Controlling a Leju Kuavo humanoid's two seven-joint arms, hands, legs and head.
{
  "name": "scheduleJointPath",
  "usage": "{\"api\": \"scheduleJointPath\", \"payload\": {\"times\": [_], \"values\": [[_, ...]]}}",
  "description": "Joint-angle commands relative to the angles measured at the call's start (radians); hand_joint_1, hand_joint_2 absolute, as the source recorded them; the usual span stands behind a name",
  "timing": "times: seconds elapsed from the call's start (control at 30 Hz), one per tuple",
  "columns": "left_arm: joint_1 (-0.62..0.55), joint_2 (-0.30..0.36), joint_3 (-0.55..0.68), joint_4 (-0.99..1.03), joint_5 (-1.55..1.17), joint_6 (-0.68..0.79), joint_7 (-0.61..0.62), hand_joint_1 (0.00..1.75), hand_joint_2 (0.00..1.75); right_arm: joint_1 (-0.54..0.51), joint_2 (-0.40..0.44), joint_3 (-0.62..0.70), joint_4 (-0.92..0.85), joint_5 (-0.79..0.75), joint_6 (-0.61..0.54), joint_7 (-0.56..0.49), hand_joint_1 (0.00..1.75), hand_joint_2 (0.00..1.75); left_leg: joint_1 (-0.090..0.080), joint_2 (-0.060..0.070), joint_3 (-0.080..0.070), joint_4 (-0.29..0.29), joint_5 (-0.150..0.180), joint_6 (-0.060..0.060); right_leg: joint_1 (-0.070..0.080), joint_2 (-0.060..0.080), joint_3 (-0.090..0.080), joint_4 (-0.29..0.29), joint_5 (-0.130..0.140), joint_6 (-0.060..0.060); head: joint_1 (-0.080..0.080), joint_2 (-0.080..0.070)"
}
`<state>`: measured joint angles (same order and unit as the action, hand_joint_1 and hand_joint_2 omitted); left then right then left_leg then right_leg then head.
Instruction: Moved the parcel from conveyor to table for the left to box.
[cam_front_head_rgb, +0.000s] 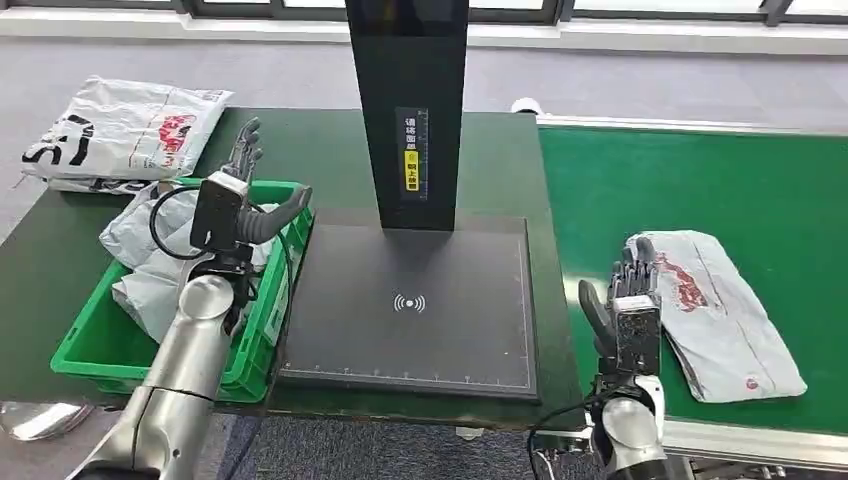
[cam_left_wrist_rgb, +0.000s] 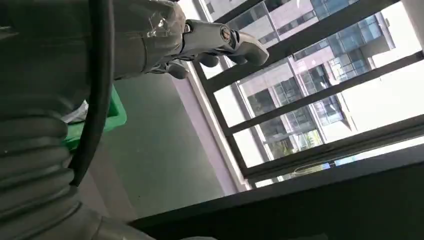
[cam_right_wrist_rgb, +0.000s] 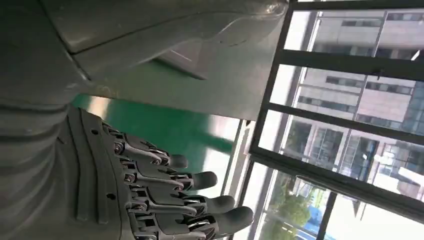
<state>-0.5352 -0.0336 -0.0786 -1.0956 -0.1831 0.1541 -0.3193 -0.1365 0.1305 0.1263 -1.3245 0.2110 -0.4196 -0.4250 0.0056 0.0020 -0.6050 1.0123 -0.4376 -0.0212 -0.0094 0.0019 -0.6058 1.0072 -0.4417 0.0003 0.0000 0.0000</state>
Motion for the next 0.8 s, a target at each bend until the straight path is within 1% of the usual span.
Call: {"api": "scheduleJointPath", "payload": {"times": [0.03,0.07,0.13,0.2,0.27,0.3,0.33,0.43,0.47,0.5,0.53,0.6,0.63,0.67,0.7,0.73,0.77,0.8], "values": [[-0.025,0.008,-0.05,0.061,0.002,0.003,0.003,0.0,1.75,-0.038,-0.045,0.053,0.072,-0.004,-0.001,0.005,0.0,1.75,0.0,0.0,0.001,-0.001,0.0,0.0,0.0,0.0,0.002,-0.001,0.0,0.0,0.0,0.0],[-0.025,0.021,-0.082,0.071,0.041,-0.114,0.029,0.0,1.75,-0.045,-0.048,0.061,0.08,0.0,0.01,0.013,0.0,1.75,0.0,0.0,0.003,-0.002,0.0,0.001,0.0,0.0,0.003,-0.002,0.0,0.0,0.0,0.0],[-0.003,-0.015,-0.139,0.144,0.102,-0.244,-0.011,0.0,1.75,-0.092,-0.039,0.08,0.148,0.002,0.04,0.031,0.0,1.75,0.0,0.001,0.003,-0.002,0.0,0.001,0.0,0.0,0.004,-0.003,0.0,0.0,0.0,0.0],[-0.006,-0.078,-0.208,0.271,0.136,-0.286,-0.093,0.0,1.75,-0.132,-0.023,0.099,0.22,-0.001,0.055,0.03,0.0,1.75,0.0,0.0,0.005,-0.004,0.001,0.001,0.0,0.0,0.006,-0.004,0.001,0.0,0.0,0.0],[-0.005,-0.132,-0.238,0.333,0.155,-0.283,-0.131,0.0,1.75,-0.146,-0.013,0.117,0.25,-0.005,0.068,0.03,0.0,1.75,0.0,-0.002,0.007,-0.005,0.001,0.001,0.0,-0.002,0.008,-0.006,0.001,0.001,0.0,0.0],[-0.009,-0.153,-0.254,0.362,0.173,-0.28,-0.149,0.0,1.75,-0.15,-0.009,0.124,0.261,-0.023,0.082,0.024,0.0,1.75,-0.001,-0.004,0.004,-0.003,0.001,0.001,-0.002,-0.004,0.005,-0.003,0.0,0.001,0.0,0.0],[-0.014,-0.165,-0.261,0.381,0.186,-0.286,-0.143,0.0,1.75,-0.157,-0.007,0.133,0.275,-0.028,0.095,0.027,0.0,0.0,0.0,-0.006,0.005,-0.004,0.002,0.002,-0.002,-0.007,0.008,-0.005,0.0,0.001,0.0,0.0],[-0.025,-0.181,-0.288,0.428,0.206,-0.274,-0.15,0.0,1.75,-0.163,0.007,0.145,0.293,-0.02,0.082,0.023,0.0,0.0,0.0,-0.004,0.004,-0.003,0.001,0.002,-0.002,-0.004,0.006,-0.004,0.0,0.002,0.0,0.0],[-0.027,-0.182,-0.297,0.437,0.212,-0.263,-0.155,0.0,1.75,-0.165,0.006,0.147,0.3,-0.009,0.074,0.032,0.0,1.75,0.0,-0.003,0.003,-0.002,0.001,0.002,-0.002,-0.003,0.005,-0.003,0.0,0.002,0.0,0.0],[-0.038,-0.194,-0.311,0.47,0.172,-0.208,-0.12,0.0,1.75,-0.189,-0.015,0.113,0.379,0.235,-0.198,0.21,0.0,1.75,0.0,-0.002,0.004,-0.003,0.0,0.002,-0.003,-0.002,0.006,-0.003,0.0,0.001,0.0,0.0],[-0.048,-0.203,-0.315,0.496,0.174,-0.198,-0.123,0.0,1.75,-0.2,-0.052,0.08,0.41,0.224,-0.209,0.191,0.0,1.75,0.0,-0.002,0.005,-0.004,0.0,0.002,-0.003,-0.002,0.007,-0.004,0.001,0.001,0.0,0.0],[-0.066,-0.213,-0.32,0.537,0.178,-0.191,-0.126,0.0,1.75,-0.23,-0.093,-0.021,0.508,0.233,-0.235,0.142,0.0,1.75,-0.001,-0.006,0.004,-0.003,0.001,0.002,-0.003,-0.006,0.007,-0.005,0.001,0.002,0.0,0.0],[-0.069,-0.213,-0.317,0.545,0.185,-0.192,-0.128,0.0,1.75,-0.236,-0.105,-0.049,0.533,0.241,-0.237,0.13,0.0,1.75,-0.001,-0.009,0.005,-0.005,0.003,0.003,-0.002,-0.009,0.01,-0.008,0.002,0.003,0.0,0.0],[-0.072,-0.212,-0.317,0.55,0.186,-0.191,-0.129,0.0,1.75,-0.242,-0.115,-0.071,0.564,0.278,-0.269,0.134,0.0,1.75,-0.002,-0.009,0.003,-0.002,0.002,0.003,-0.003,-0.009,0.006,-0.004,0.0,0.003,0.0,0.0],[-0.072,-0.212,-0.314,0.551,0.189,-0.19,-0.129,0.0,1.75,-0.234,-0.125,-0.099,0.573,0.29,-0.279,0.132,0.0,1.75,-0.002,-0.01,0.003,-0.003,0.003,0.003,-0.003,-0.01,0.007,-0.006,0.001,0.003,0.0,0.0],[-0.069,-0.211,-0.31,0.544,0.19,-0.185,-0.129,0.0,1.75,-0.225,-0.113,-0.171,0.571,0.386,-0.279,0.149,0.0,1.75,-0.002,-0.01,0.003,-0.003,0.003,0.003,-0.003,-0.01,0.007,-0.006,0.001,0.003,0.0,0.0],[-0.067,-0.21,-0.307,0.541,0.189,-0.18,-0.129,0.0,1.75,-0.211,-0.106,-0.223,0.565,0.437,-0.279,0.156,0.0,1.75,-0.002,-0.008,0.002,-0.002,0.002,0.004,-0.003,-0.008,0.006,-0.004,0.0,0.003,0.0,0.0],[-0.062,-0.208,-0.305,0.534,0.188,-0.176,-0.128,0.0,1.75,-0.192,-0.097,-0.294,0.55,0.509,-0.279,0.166,0.0,1.75,-0.002,-0.009,0.003,-0.002,0.002,0.004,-0.003,-0.009,0.007,-0.005,0.0,0.004,0.0,0.0]]}}
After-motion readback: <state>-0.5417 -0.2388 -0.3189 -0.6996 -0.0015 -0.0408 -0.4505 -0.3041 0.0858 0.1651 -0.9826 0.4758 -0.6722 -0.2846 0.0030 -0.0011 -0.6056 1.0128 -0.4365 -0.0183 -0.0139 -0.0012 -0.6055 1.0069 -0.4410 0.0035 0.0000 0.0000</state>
